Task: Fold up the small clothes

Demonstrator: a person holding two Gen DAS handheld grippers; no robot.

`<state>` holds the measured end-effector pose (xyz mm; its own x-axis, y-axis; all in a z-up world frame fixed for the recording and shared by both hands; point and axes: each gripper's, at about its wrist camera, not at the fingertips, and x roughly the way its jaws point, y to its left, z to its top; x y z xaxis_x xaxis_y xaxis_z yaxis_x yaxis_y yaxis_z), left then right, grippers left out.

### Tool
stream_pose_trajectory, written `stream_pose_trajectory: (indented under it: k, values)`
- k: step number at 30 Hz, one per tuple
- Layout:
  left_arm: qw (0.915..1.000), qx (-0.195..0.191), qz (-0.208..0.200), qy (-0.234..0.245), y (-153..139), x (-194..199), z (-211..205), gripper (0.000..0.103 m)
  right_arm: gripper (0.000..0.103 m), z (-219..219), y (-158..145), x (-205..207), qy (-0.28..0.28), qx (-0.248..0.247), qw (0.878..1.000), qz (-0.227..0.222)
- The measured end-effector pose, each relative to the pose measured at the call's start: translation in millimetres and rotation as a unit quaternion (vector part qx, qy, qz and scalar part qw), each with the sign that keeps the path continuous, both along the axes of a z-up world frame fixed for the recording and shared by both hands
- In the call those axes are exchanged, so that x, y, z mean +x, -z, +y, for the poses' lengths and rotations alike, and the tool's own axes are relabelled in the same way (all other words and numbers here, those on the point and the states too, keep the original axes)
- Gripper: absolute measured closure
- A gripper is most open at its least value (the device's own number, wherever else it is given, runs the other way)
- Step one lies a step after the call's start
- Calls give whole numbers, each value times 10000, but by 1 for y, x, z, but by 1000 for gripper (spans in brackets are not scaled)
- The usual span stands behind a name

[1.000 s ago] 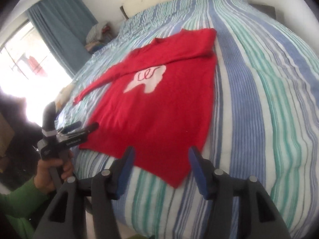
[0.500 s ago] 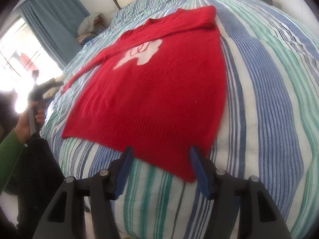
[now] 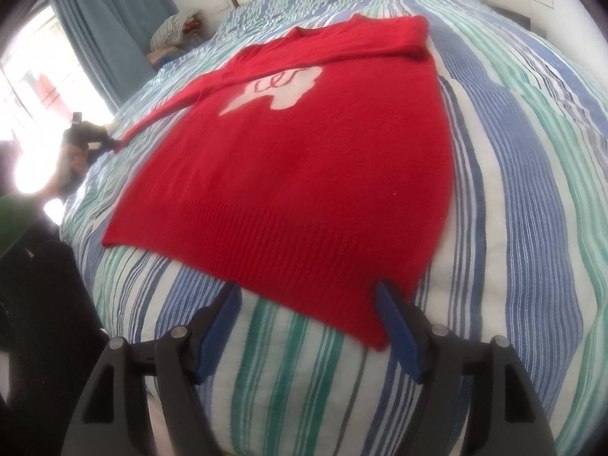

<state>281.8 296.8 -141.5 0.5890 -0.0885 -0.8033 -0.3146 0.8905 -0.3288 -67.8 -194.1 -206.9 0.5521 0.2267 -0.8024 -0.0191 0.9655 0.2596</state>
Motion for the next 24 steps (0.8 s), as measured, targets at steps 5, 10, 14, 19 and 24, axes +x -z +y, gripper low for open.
stream_pose_trajectory:
  k: [5,10,14,19,24]
  values:
    - [9870,254,-878,1324,-104,12,-94,100,30,-5,1,-1,36,178,9998,-25]
    - [9454,227,-1585,2838,-183,16,-237,100,30,-8,0,-2,43,262,9996,-6]
    - [9131,141,-1670,3716,-189,16,-336,98,30,-8,0,-2,50,293,9996,1]
    - [9001,622,-1294,4113,-148,12,-388,23,30,-9,-1,-4,54,322,9995,17]
    - [9272,471,-989,3583,-110,20,-323,23,30,-9,-1,-4,25,313,9995,29]
